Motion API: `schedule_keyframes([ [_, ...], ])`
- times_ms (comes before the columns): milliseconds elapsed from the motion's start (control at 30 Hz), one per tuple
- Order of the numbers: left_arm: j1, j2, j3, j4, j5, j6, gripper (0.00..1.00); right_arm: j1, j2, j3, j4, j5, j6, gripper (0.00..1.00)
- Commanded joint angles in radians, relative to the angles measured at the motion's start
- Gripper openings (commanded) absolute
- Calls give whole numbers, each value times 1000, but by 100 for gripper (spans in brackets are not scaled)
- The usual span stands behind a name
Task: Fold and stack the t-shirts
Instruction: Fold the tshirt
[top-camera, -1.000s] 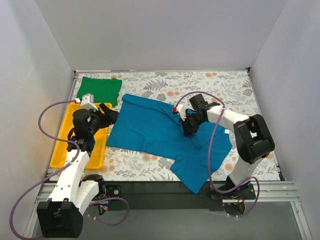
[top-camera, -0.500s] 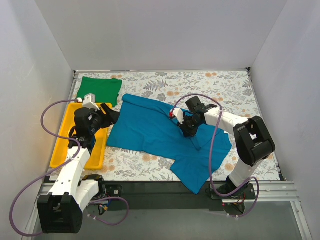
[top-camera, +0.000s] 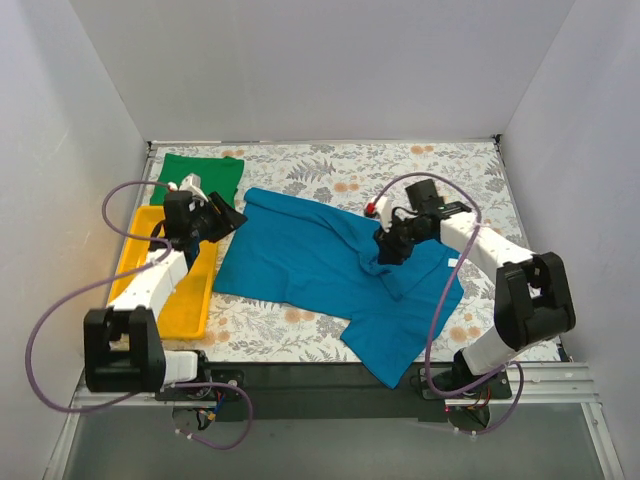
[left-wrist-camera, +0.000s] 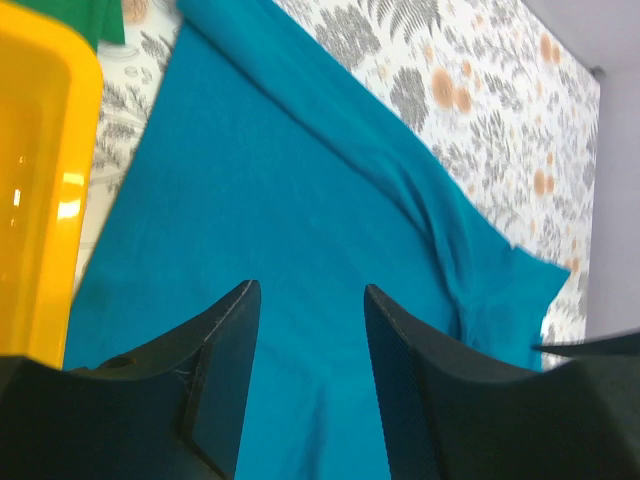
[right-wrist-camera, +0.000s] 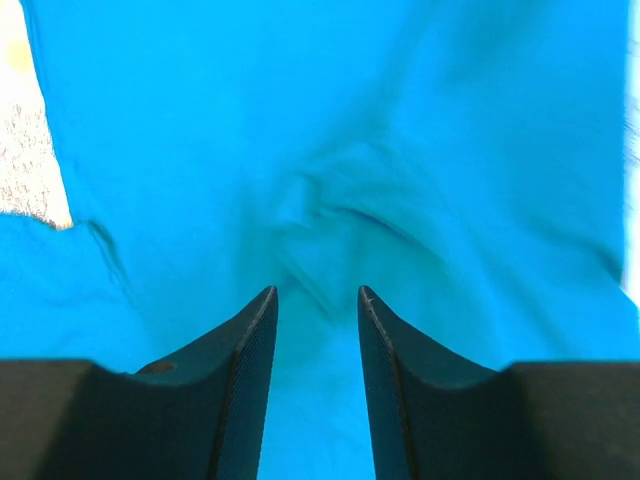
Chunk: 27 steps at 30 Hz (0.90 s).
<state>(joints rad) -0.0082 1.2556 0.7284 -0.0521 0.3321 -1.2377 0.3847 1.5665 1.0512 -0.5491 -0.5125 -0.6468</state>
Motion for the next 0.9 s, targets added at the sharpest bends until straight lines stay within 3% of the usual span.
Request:
schedule_keyframes([
  [0,-7,143,184,-27,-16,-91,43,-153,-49,0,-9,-206,6,45],
  [233,-67,551,593,-279,-240,-143,39,-188,-53,-53,11,-264,36,48],
  [433,-98,763,882,-409,-378,-72,35,-188,-57,-59,12,-279,42,48],
  [667,-104,892,1049,-480,-370,102,36,-190,-62,-59,14,-282,42,48],
  [867,-104,970,1112,-519,-378,159,35,-193,-59,-60,12,-284,44,48],
])
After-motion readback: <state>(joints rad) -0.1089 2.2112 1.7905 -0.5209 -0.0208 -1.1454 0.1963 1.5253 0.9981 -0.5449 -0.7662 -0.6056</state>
